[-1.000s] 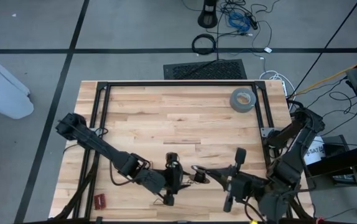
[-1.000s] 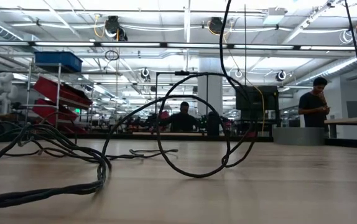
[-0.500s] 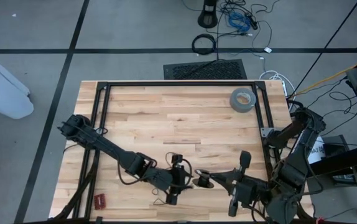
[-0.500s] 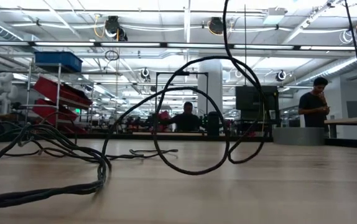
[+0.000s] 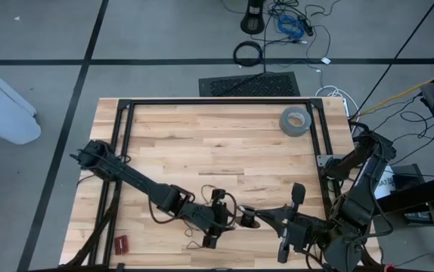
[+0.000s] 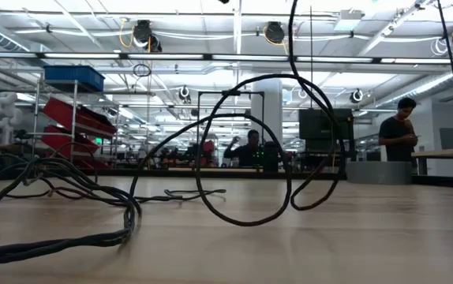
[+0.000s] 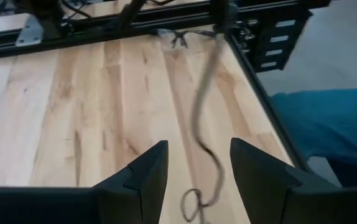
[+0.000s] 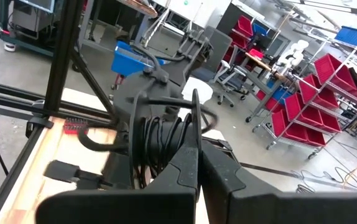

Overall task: Coil cords
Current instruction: Coil the black wire onto the spool

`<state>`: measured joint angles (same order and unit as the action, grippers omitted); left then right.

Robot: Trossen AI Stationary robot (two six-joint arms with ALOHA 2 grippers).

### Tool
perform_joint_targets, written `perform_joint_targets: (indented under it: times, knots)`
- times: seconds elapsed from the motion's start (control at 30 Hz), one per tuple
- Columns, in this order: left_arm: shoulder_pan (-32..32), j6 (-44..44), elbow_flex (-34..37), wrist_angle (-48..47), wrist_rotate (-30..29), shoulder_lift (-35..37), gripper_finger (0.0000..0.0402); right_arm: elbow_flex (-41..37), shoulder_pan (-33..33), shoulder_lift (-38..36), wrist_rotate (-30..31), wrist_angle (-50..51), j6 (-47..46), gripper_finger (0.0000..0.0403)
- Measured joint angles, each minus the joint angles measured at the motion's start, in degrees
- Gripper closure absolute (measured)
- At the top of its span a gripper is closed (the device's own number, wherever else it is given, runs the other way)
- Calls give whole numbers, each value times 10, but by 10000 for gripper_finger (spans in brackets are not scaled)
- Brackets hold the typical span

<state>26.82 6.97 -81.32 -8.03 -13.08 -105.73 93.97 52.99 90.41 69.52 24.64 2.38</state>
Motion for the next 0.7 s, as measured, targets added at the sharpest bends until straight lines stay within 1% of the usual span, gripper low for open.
perform_joint_targets:
  times: [0.3, 0.43, 0.7]
  knots:
    - [-2, 1, 0, -2, 0, 2, 227, 0, 0, 0, 0, 0, 2, 403]
    - [-2, 1, 0, 0, 0, 2, 254, 0, 0, 0, 0, 0, 2, 403]
    - [-6, -2, 0, -2, -1, 2, 324, 0, 0, 0, -1, 0, 2, 403]
